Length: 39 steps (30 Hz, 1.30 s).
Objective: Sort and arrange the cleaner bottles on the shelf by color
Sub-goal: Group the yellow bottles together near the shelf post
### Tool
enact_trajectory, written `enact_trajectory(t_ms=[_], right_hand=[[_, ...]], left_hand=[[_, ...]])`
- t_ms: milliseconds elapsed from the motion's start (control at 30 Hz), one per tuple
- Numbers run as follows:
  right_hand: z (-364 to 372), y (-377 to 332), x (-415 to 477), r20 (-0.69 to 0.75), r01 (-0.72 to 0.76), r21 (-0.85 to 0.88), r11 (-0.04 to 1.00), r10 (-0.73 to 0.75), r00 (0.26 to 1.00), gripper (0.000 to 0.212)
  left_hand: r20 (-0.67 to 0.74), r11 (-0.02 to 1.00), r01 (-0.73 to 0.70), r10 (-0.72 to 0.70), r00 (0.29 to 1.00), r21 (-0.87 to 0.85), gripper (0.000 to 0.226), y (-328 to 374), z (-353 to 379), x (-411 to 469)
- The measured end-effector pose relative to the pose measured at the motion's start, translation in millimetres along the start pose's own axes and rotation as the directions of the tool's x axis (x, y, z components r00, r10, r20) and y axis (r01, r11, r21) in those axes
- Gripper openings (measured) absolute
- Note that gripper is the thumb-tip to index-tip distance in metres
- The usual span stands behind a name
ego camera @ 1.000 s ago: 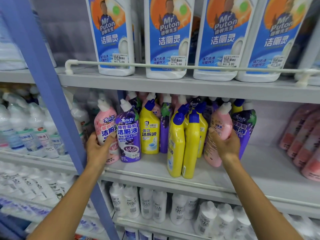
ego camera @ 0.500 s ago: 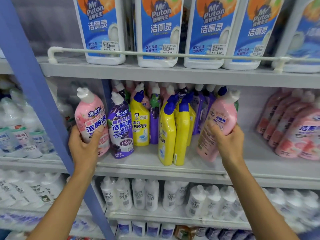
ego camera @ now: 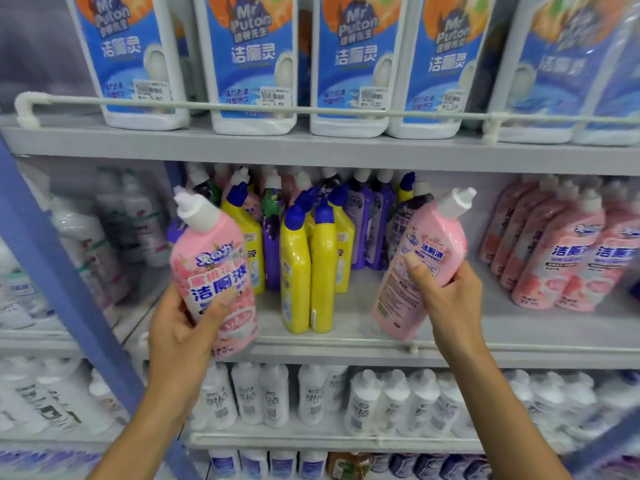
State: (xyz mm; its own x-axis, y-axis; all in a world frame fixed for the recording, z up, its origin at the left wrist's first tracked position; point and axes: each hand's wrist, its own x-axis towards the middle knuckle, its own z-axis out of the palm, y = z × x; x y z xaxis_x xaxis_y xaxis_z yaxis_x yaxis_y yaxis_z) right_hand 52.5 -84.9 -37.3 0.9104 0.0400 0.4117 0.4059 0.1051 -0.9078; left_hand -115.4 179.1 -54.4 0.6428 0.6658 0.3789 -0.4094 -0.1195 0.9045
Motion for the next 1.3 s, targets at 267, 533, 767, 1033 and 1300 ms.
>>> enact_trajectory(t_ms=[267, 533, 767, 1033, 1300], right_hand=[[-107.0, 2.5, 23.6, -0.092, -0.017, -0.082, 0.996, 0.010, 0.996, 0.036], [-242.9, 6.7, 61.6, -0.265, -0.019, -0.127, 0.992, -0.015, 0.964, 0.035], [-307.7, 19.1, 94.1, -0.323, -0.032, -0.121, 0.992, -0.009, 0.946, 0.041], [-309.1, 58.7, 125.2, -0.530, -0.060, -0.153, 0.986, -0.030, 0.848, 0.047], [-302.1, 77.0, 114.6, -0.235, -0.053, -0.117, 0.992, 0.025, 0.972, 0.081]], left_hand=[[0.277, 0.987, 0.130, -0.099, 0.956, -0.096, 0.042, -9.7, 171.4, -45.3], [0.411, 0.980, 0.175, -0.122, 0.903, -0.092, 0.037, -45.0, 352.2, -81.9], [0.439, 0.960, 0.244, -0.161, 0.884, -0.139, 0.034, -80.6, 468.8, -103.6], [0.394, 0.972, 0.229, -0.191, 0.899, -0.051, 0.038, -114.4, 510.3, -103.4], [0.291, 0.970, 0.029, -0.102, 0.951, 0.243, 0.046, -111.6, 508.0, -95.6]])
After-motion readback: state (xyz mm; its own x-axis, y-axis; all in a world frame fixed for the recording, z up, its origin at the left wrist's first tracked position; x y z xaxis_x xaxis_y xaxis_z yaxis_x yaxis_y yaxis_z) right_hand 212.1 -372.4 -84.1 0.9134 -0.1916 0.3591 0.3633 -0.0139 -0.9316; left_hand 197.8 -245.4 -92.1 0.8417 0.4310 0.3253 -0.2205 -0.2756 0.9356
